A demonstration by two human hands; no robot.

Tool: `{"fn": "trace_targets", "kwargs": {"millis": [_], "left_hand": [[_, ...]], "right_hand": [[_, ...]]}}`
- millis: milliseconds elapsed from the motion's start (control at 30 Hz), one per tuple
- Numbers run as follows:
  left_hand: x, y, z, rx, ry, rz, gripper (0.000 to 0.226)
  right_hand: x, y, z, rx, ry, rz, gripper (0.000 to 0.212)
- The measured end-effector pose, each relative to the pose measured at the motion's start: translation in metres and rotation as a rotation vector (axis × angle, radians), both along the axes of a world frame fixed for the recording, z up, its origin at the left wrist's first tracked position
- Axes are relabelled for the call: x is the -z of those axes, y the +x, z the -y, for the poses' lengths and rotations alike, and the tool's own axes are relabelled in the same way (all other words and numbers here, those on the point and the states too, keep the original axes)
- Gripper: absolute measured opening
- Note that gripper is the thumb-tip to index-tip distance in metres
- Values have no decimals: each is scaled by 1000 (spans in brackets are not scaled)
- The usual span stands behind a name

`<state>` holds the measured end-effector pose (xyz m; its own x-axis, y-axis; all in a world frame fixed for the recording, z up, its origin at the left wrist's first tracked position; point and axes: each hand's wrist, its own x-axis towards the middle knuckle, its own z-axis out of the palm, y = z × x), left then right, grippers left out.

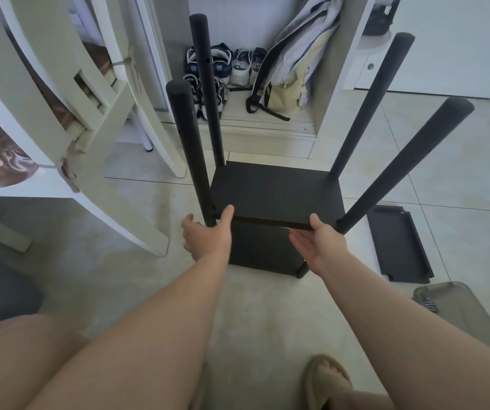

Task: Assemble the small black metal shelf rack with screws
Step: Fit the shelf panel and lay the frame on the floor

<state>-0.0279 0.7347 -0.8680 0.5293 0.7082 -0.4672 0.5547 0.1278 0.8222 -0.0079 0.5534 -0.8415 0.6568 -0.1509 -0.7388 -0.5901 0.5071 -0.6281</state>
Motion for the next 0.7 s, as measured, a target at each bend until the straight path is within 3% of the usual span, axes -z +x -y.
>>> {"fn": "trace_targets", "kwargs": {"millis": [67,233,433,700], "left_hand": [[-1,7,-17,122,19,105,86],[-4,25,-32,304,65,219,41],[-1,30,-26,273,6,218,45],[-11,34,-15,212,39,260,29]], "right_hand": [[0,0,1,2,1,-1,30],[0,1,2,-3,-1,-22,25],[0,2,6,-4,27,-21,24],[-7,6,15,-98,21,2,38]]}}
